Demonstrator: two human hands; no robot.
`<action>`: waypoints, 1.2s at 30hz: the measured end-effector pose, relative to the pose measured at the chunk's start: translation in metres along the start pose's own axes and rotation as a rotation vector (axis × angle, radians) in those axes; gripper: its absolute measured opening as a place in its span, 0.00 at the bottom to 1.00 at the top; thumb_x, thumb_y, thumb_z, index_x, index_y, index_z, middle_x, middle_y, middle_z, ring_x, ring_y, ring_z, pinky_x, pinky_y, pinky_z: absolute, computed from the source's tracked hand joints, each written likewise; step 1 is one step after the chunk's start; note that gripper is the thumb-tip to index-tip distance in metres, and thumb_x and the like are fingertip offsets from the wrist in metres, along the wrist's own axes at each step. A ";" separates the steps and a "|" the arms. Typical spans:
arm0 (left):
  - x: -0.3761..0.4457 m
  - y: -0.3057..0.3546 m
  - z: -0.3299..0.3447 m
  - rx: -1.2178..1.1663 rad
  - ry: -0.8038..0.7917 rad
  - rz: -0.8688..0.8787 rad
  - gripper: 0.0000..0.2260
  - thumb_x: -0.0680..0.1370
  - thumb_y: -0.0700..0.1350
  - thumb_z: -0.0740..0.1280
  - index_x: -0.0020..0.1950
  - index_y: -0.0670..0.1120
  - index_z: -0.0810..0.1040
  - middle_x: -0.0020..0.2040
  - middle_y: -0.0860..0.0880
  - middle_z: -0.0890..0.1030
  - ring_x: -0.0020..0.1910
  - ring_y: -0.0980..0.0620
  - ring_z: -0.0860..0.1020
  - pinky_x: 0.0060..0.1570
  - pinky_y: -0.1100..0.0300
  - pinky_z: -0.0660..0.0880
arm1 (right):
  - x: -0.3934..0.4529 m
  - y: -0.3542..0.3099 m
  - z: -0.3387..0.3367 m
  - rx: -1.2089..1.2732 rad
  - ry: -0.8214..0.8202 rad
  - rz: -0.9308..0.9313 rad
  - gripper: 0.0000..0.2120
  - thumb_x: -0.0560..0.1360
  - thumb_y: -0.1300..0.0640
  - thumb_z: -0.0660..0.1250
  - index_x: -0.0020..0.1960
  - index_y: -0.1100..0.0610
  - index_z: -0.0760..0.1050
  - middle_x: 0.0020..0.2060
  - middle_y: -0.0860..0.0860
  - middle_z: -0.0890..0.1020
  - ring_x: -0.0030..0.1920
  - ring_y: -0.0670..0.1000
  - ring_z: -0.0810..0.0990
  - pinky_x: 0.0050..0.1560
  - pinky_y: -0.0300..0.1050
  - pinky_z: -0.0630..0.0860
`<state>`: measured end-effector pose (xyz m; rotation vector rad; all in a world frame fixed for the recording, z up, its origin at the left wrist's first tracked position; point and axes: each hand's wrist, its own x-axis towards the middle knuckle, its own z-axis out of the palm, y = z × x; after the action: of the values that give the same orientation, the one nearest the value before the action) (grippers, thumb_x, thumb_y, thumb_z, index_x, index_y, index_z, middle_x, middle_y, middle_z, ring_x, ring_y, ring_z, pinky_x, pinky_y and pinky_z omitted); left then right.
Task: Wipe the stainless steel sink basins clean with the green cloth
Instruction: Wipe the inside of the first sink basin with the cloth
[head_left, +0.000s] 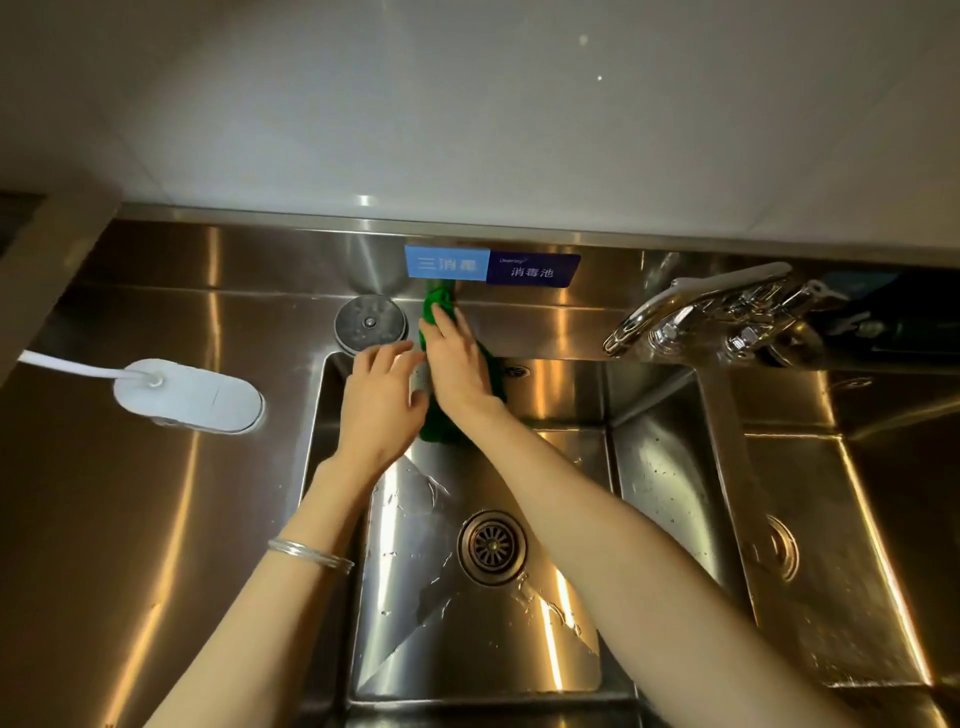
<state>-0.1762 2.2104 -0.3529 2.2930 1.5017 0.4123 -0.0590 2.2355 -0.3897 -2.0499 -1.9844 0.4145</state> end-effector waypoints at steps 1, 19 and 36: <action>0.002 -0.002 -0.002 0.012 0.002 -0.003 0.20 0.70 0.37 0.67 0.62 0.41 0.76 0.64 0.42 0.75 0.63 0.38 0.68 0.61 0.46 0.67 | -0.002 -0.001 -0.002 -0.025 0.011 0.006 0.22 0.80 0.64 0.53 0.74 0.61 0.58 0.75 0.55 0.57 0.76 0.56 0.50 0.73 0.45 0.48; 0.009 0.027 0.013 -0.016 -0.112 0.074 0.22 0.74 0.39 0.64 0.68 0.45 0.71 0.70 0.47 0.69 0.69 0.44 0.62 0.66 0.53 0.60 | -0.046 0.088 -0.056 -0.256 -0.029 0.422 0.28 0.77 0.62 0.63 0.75 0.59 0.58 0.75 0.56 0.56 0.73 0.61 0.57 0.70 0.61 0.62; 0.011 -0.006 0.004 0.056 -0.018 -0.052 0.22 0.72 0.39 0.65 0.66 0.43 0.72 0.68 0.44 0.71 0.70 0.42 0.63 0.65 0.44 0.65 | 0.014 -0.014 -0.025 -0.106 -0.111 0.003 0.17 0.78 0.64 0.57 0.66 0.59 0.69 0.70 0.54 0.66 0.68 0.57 0.60 0.65 0.55 0.64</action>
<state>-0.1755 2.2224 -0.3588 2.2878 1.5792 0.3389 -0.0624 2.2501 -0.3612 -2.1369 -2.1094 0.4422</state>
